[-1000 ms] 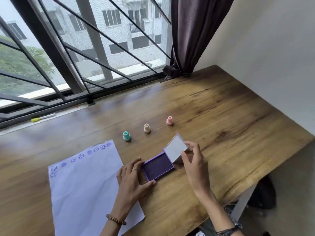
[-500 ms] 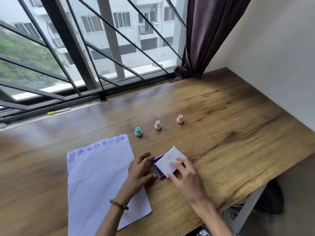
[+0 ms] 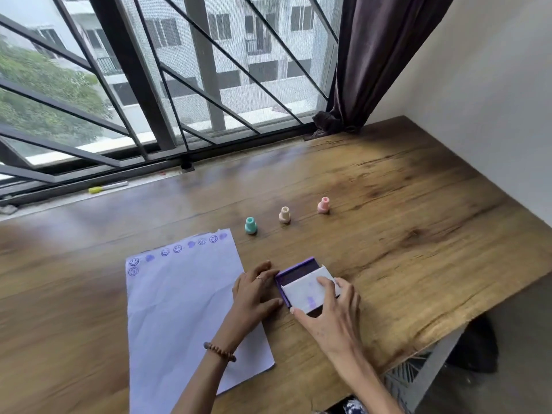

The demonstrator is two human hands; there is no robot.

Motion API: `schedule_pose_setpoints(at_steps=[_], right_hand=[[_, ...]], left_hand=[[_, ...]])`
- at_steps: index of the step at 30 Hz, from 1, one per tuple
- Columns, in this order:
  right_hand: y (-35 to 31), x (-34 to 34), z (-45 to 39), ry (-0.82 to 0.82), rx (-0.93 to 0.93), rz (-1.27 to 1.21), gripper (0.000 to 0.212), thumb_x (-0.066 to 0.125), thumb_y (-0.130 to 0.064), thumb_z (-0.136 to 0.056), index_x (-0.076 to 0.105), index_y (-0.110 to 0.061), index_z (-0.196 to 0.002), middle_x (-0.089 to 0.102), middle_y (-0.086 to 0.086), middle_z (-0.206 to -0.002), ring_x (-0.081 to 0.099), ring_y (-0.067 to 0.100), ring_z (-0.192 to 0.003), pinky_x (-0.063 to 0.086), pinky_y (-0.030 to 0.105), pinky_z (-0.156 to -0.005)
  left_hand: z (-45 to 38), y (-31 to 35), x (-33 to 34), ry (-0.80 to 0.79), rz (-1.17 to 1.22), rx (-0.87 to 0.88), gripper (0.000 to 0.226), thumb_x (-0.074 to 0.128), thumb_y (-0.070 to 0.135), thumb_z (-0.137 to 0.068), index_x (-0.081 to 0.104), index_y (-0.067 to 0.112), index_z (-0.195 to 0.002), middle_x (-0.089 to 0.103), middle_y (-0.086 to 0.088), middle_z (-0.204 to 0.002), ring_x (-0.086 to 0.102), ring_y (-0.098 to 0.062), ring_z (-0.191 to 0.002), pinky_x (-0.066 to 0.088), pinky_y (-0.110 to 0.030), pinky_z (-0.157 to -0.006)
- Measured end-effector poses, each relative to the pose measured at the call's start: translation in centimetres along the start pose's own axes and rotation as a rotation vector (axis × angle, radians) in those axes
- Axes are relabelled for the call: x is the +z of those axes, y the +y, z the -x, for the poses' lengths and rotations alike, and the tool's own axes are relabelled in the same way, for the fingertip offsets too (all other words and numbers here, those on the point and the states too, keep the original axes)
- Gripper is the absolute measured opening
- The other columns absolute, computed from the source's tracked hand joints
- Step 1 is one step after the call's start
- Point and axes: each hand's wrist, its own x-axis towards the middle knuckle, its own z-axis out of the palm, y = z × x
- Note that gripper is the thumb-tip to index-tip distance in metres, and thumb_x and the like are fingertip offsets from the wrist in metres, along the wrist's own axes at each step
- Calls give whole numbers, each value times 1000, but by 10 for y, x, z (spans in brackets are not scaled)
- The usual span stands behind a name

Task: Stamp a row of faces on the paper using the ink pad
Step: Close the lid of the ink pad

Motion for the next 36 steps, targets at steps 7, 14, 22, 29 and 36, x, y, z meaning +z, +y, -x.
schedule_pose_setpoints(at_steps=[7,14,22,29,36], right_hand=[[-4,4,2,24,-7,49,74,86,-42,-44,60,-12,-107,53,21,-110,52,40,-92,49,45,-77],[-7,5,3,4,19,77,76,85,-44,-45,58,-15,-110,53,18,-117,51,37,-94,48,43,-74],[-2,-1,-1,-2,32,23,75,88,-39,-48,58,-12,-111,50,21,-118,49,41,-97,46,46,-83],[-1,-2,-1,-42,51,19,74,83,-42,-55,53,-15,-118,44,17,-126,45,36,-104,41,43,-89],[-4,0,-9,-56,47,73,75,77,-53,-59,50,-21,-121,43,12,-129,45,33,-108,41,41,-87]], left_hand=[[-1,1,-1,-7,-8,5,55,68,26,-79,44,25,-129,33,4,-146,33,-15,-132,21,-34,-107],[0,2,-1,6,-14,15,54,67,26,-80,45,24,-130,33,4,-146,32,-15,-131,17,-24,-99],[1,2,-2,6,-9,19,56,68,28,-80,44,26,-131,31,5,-146,30,-13,-133,17,-23,-99],[1,3,-2,17,-11,18,55,69,27,-79,45,26,-129,33,6,-145,32,-12,-131,13,-16,-94],[1,2,-2,3,-9,8,54,69,28,-79,47,27,-128,34,6,-145,33,-12,-130,15,-20,-97]])
